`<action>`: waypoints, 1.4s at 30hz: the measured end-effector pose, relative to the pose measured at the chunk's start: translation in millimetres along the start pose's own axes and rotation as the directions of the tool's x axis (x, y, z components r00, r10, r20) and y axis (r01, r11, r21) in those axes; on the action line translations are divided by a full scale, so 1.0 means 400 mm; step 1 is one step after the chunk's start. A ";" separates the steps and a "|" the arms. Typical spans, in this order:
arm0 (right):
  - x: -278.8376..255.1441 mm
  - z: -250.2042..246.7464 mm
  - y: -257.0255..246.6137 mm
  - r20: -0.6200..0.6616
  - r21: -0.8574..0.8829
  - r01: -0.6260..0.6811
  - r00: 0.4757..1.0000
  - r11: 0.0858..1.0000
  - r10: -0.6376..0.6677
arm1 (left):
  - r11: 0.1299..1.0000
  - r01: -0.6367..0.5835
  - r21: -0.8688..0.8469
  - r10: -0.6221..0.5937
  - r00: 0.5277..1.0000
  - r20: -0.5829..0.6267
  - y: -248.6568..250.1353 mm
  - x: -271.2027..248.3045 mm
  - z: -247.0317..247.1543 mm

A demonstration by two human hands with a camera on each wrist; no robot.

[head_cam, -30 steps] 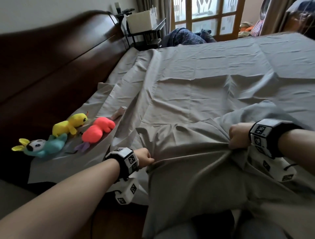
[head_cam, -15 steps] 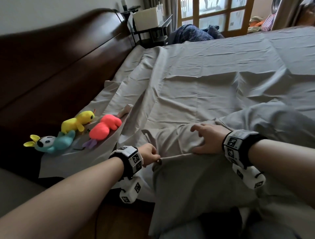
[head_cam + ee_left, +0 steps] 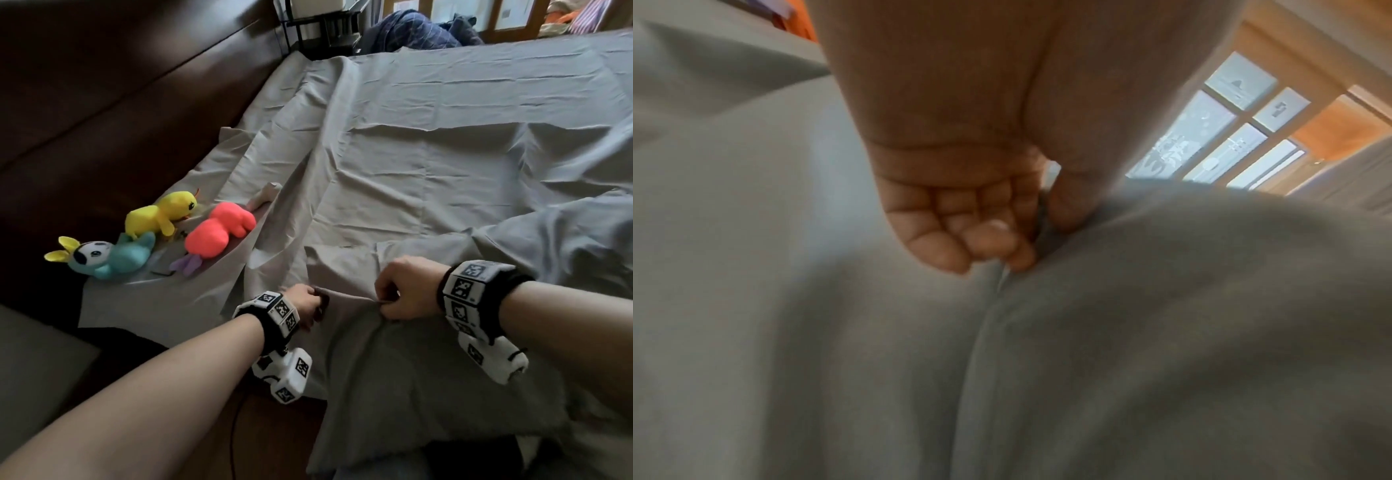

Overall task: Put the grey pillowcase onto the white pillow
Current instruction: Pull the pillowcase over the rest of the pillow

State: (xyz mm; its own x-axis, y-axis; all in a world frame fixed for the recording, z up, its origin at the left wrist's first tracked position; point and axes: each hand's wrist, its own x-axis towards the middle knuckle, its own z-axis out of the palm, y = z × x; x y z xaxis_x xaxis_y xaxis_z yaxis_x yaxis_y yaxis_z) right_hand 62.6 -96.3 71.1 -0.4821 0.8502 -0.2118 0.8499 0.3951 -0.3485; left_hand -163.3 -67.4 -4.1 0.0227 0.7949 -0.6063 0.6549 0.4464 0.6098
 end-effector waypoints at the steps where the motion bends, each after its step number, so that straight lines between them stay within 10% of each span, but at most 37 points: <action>1: 0.001 0.000 -0.005 0.038 -0.029 0.000 0.999 1.000 0.001 | 0.998 -0.049 0.037 0.051 0.998 -0.040 -0.006 0.006 0.009; 7: 0.029 0.005 -0.011 0.068 -0.083 -0.015 0.997 0.996 0.021 | 0.954 -0.113 0.279 0.127 0.991 -0.032 -0.021 0.003 0.005; 13: 0.029 0.008 -0.027 0.082 -0.086 -0.022 0.996 0.996 0.029 | 0.993 0.051 0.104 -0.063 0.991 0.122 -0.019 -0.029 0.002; 22: 0.023 0.009 -0.023 0.060 -0.092 -0.028 0.998 0.995 0.033 | 0.929 -0.224 0.293 0.237 0.971 -0.012 -0.041 -0.016 0.022; 33: 0.016 0.005 -0.053 0.373 -0.075 -0.003 0.927 0.997 0.031 | 0.480 -0.423 0.768 0.143 0.902 0.407 -0.016 -0.144 0.029; 38: 0.001 0.001 -0.060 0.475 -0.090 0.065 0.880 0.994 -0.014 | 0.346 -0.419 0.840 0.089 0.906 0.415 0.040 -0.153 0.031; 42: -0.033 -0.001 -0.065 0.536 -0.108 0.081 0.844 0.991 -0.011 | 0.399 -0.342 0.851 0.232 0.935 0.267 0.123 -0.133 0.015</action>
State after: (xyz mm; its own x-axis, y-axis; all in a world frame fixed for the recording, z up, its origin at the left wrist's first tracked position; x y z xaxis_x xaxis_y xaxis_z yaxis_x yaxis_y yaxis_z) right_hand 46.9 -117.5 83.2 -0.5301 0.5273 -0.6641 0.8261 0.4977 -0.2643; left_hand -127.9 -90.2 55.1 0.3748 0.7375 -0.5618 0.8963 -0.4431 0.0161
